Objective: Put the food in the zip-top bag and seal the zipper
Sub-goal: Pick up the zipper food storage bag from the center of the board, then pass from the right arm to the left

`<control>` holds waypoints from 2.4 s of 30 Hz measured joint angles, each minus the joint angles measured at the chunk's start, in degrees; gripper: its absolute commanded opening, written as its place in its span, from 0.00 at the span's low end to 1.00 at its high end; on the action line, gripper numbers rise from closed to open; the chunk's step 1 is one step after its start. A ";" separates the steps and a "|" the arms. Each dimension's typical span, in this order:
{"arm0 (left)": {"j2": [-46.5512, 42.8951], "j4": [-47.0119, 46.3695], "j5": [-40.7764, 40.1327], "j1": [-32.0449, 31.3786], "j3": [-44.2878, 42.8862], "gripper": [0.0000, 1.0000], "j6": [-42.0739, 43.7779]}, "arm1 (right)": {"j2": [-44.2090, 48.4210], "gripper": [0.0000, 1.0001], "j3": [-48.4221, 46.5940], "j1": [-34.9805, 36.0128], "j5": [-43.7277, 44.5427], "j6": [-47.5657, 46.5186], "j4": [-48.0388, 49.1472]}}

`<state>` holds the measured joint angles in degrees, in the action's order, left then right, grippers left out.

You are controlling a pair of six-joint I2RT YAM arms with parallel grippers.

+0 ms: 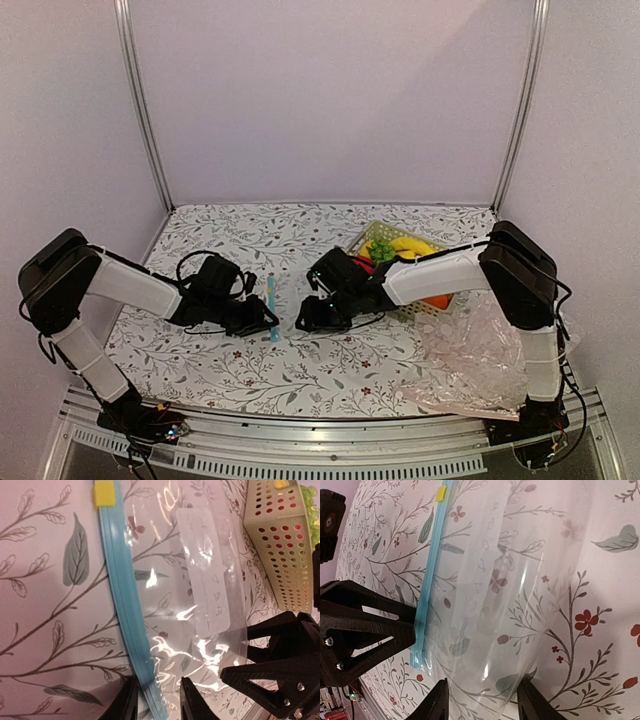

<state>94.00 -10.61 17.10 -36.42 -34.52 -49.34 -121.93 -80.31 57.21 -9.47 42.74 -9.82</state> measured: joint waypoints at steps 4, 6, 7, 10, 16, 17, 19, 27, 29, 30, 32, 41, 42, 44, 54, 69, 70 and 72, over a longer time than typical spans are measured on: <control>0.00 -0.13 0.02 -0.09 0.09 0.29 -0.24 | -0.48 0.19 0.00 0.00 -0.55 0.63 0.55; -0.02 -0.15 -0.02 -0.11 0.11 0.29 -0.26 | -0.55 0.14 0.00 0.00 -0.81 0.94 0.83; -0.09 -0.15 -0.07 -0.11 0.15 0.30 -0.28 | -0.52 0.10 0.00 0.00 -0.96 1.14 0.98; -1.31 1.22 -1.18 -0.20 0.46 0.40 -0.39 | -0.50 0.06 0.02 0.00 -1.40 1.57 1.75; -12.87 9.62 -6.62 -0.31 0.85 0.73 -0.33 | 4.33 0.04 1.70 0.00 -1.66 1.03 2.27; -16.31 11.04 -7.91 -0.31 0.85 0.77 -0.24 | 6.14 0.04 2.21 0.00 -1.68 0.72 2.29; -23.19 13.66 -10.19 -0.26 0.81 0.83 0.11 | 10.34 0.04 3.10 -0.07 -1.73 -0.11 2.34; -37.05 23.54 -11.85 0.96 -1.29 0.94 4.11 | 23.80 0.04 3.58 -1.14 -4.26 -4.55 2.60; -38.21 25.11 -11.15 1.27 -1.49 0.95 5.09 | 24.17 0.04 2.93 -1.36 -5.42 -5.55 2.56; -38.62 25.51 -10.60 1.46 -1.49 0.96 5.42 | 24.17 0.04 2.75 -1.36 -5.95 -5.97 2.56; -39.43 25.79 -9.20 1.97 -1.49 0.97 6.01 | 24.17 0.04 2.73 -1.36 -6.75 -6.69 2.19; -41.09 23.91 -0.96 3.85 -1.77 1.00 6.69 | 27.78 0.05 3.08 -1.36 -6.43 -7.85 0.76; -41.09 23.28 -0.11 4.00 -1.77 1.00 6.64 | 28.39 0.05 3.08 -1.36 -6.29 -7.87 0.83; -41.09 21.00 2.45 4.42 -1.81 1.00 5.88 | 29.40 0.05 3.08 -1.36 -6.32 -7.82 0.85; -38.99 8.35 10.82 4.96 -4.85 0.99 0.59 | 34.95 0.06 5.92 -0.20 -8.11 -7.41 6.62; -40.13 2.10 16.79 4.98 -4.13 1.00 2.10 | 40.00 0.06 9.16 0.13 -12.55 -5.18 18.01; -40.59 2.10 17.22 4.96 -3.74 1.00 2.78 | 40.00 0.06 9.16 0.13 -12.57 -5.14 18.14; -41.18 2.25 18.05 4.35 -2.89 0.99 4.81 | 40.02 0.06 9.18 0.13 -12.55 -5.05 18.38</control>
<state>52.82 -8.36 35.16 -32.08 -37.41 -44.53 -81.91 -71.13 57.34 -22.02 37.69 8.56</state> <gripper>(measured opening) 0.995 0.063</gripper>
